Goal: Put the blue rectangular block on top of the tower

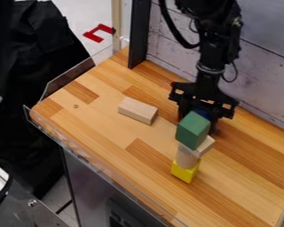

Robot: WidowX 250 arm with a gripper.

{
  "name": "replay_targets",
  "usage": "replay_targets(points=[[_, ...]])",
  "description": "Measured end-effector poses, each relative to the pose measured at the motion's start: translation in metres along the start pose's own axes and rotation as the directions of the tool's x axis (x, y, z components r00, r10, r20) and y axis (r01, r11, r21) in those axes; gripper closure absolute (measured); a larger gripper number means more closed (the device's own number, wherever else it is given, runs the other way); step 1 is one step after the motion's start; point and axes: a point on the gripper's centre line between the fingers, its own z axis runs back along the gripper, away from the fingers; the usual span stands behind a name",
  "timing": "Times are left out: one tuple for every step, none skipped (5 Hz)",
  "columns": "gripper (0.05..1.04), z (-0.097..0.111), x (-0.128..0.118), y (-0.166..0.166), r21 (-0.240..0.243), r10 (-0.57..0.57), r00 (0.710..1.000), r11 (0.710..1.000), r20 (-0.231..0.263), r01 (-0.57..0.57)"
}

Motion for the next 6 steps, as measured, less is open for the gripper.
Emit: replay_targets(points=[[0.495, 0.036, 0.0, 0.006, -0.055, -0.061, 0.996, 0.996, 0.065, 0.064], [0.495, 0.082, -0.005, 0.009, -0.057, -0.091, 0.984, 0.993, 0.152, 0.101], [0.495, 0.12, -0.016, 0.014, -0.046, -0.093, 0.962, 0.993, 0.257, 0.109], [0.495, 0.144, -0.038, 0.017, -0.057, -0.113, 0.95, 0.989, 0.29, 0.135], [0.495, 0.155, -0.06, 0.017, -0.042, -0.184, 0.948, 0.979, 0.259, 0.201], [0.495, 0.15, -0.082, 0.014, -0.032, -0.251, 0.947, 0.964, 0.202, 0.262]])
